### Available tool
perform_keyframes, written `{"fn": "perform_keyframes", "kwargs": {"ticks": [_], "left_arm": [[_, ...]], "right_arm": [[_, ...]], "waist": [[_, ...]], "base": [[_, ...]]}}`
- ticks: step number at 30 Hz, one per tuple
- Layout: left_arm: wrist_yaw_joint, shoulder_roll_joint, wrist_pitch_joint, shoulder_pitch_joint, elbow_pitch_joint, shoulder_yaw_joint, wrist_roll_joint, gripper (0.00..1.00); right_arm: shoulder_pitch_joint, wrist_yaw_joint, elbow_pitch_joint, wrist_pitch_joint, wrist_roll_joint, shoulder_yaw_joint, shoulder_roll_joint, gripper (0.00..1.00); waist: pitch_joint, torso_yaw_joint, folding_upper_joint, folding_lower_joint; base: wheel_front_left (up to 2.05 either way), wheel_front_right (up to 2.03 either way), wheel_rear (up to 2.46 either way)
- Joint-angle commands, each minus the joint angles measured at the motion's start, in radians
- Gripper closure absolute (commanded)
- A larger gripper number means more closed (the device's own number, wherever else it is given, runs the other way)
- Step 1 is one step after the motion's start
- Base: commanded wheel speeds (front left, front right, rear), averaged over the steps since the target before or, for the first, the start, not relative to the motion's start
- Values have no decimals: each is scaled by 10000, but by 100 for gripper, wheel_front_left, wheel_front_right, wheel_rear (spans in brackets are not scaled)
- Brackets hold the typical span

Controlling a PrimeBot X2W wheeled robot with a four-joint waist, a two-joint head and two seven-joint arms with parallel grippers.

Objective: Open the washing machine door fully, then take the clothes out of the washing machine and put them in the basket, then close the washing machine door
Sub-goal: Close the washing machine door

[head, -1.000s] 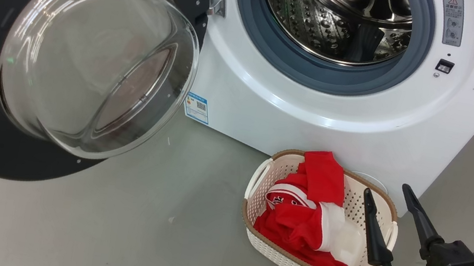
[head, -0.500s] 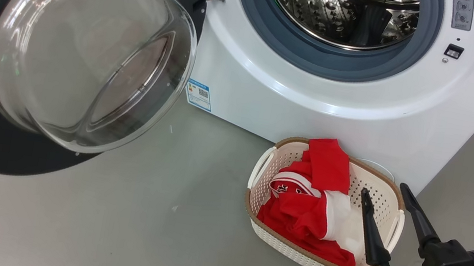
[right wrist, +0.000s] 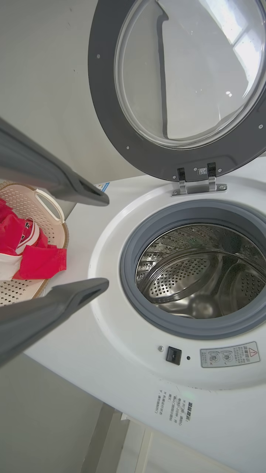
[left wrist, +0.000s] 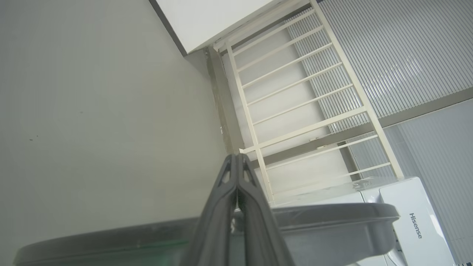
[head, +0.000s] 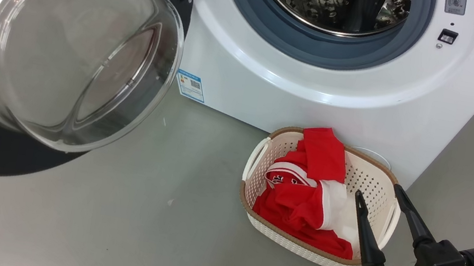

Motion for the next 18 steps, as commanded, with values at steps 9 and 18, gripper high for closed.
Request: {"fn": "perform_keyframes", "kwargs": {"ticks": [9,18], "left_arm": [[-690,735,1752,-179,352,-382,-299,100],[-1294,287,2811,572,36,-533,-654,100]], "right_arm": [[-425,63,-253,25,-90,385,-16,0],[-347,63,-122,-12,149,614,-16,0]], "waist": [[110,24,0,0],[-157,17,0,0]], "base": [[0,0,0],[0,0,0]]}}
